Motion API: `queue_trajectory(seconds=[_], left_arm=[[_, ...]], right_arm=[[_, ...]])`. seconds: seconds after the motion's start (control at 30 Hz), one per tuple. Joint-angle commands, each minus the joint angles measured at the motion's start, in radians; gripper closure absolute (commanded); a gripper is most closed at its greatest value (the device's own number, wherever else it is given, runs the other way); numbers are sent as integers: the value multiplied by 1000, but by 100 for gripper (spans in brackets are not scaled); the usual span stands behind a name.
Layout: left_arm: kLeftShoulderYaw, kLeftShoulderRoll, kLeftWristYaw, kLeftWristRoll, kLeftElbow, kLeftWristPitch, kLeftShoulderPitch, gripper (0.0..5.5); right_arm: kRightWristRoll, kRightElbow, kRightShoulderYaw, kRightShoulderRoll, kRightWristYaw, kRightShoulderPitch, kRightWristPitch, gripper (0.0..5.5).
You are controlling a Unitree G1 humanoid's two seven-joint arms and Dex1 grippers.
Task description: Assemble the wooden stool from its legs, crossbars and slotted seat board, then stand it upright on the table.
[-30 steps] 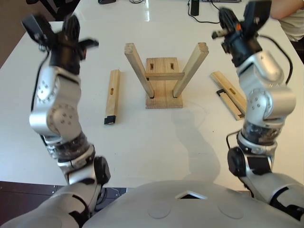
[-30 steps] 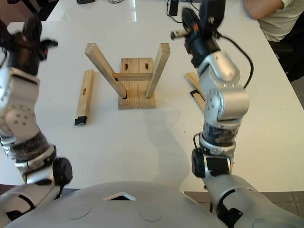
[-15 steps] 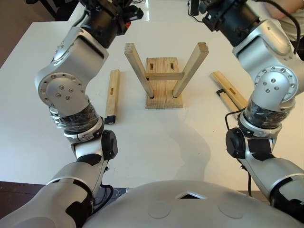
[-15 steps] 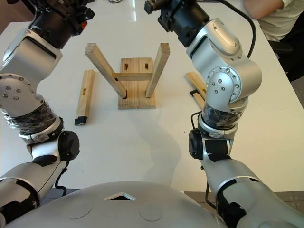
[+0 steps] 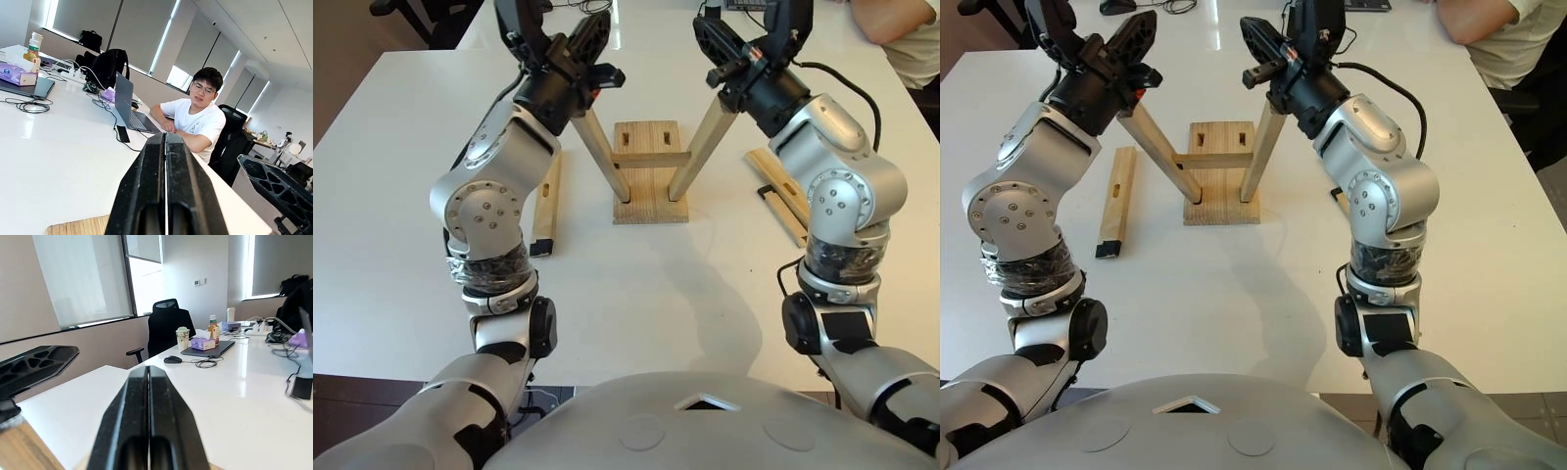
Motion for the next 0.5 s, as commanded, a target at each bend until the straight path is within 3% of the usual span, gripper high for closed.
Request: queue_trajectory(seconds=[0.03, 0.07, 0.2, 0.37, 0.5], left_arm=[[248, 75, 55, -104, 16, -105, -58, 549], [270, 110, 27, -91, 22, -111, -30, 549], [264, 223, -125, -49, 48, -80, 169, 549], [24, 346, -486, 129, 90, -103, 547, 549], [-120, 356, -612, 228, 49, -154, 734, 549]], right_arm=[[76, 149, -204, -89, -19, -132, -34, 550], [41, 206, -186, -132, 15, -126, -49, 550], [-205, 416, 96, -267, 262, 28, -268, 550], [-253, 431, 248, -233, 474, 181, -465, 550], [-218, 306, 294, -232, 575, 264, -469, 550]])
